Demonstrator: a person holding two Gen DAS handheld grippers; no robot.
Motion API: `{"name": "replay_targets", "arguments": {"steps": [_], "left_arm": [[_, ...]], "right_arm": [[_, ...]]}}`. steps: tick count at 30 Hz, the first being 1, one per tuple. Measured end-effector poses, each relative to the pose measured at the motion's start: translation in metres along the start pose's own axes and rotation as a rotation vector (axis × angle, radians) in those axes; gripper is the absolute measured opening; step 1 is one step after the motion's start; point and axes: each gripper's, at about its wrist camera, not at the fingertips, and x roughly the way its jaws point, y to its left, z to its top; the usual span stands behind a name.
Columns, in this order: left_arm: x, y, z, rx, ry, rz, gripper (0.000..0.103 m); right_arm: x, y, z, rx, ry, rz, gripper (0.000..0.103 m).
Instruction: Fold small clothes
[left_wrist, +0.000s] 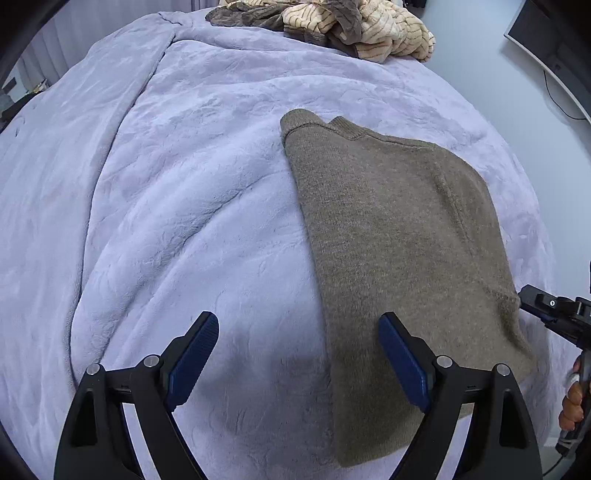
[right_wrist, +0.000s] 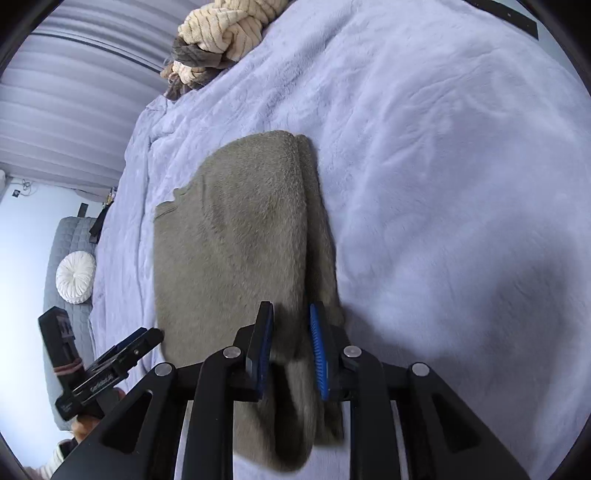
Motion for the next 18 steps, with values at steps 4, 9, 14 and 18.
{"name": "replay_targets", "arguments": {"steps": [4, 9, 14, 18], "left_arm": [[-0.003, -0.003, -0.018, 0.007, 0.031, -0.033, 0.089], [0.023, -0.015, -0.045, 0.036, 0.106, 0.001, 0.089], [0.028, -0.011, -0.057, -0.010, 0.121, -0.023, 0.089], [0.029, -0.009, -0.060, -0.009, 0.132, -0.028, 0.089]], "right_arm": [[-0.013, 0.010, -0.015, -0.037, 0.020, 0.058, 0.026], [0.004, 0.024, -0.033, -0.158, 0.087, -0.066, 0.026], [0.019, -0.001, -0.044, -0.136, 0.109, -0.192, 0.018], [0.013, -0.026, -0.043, 0.006, 0.107, -0.123, 0.018]]}}
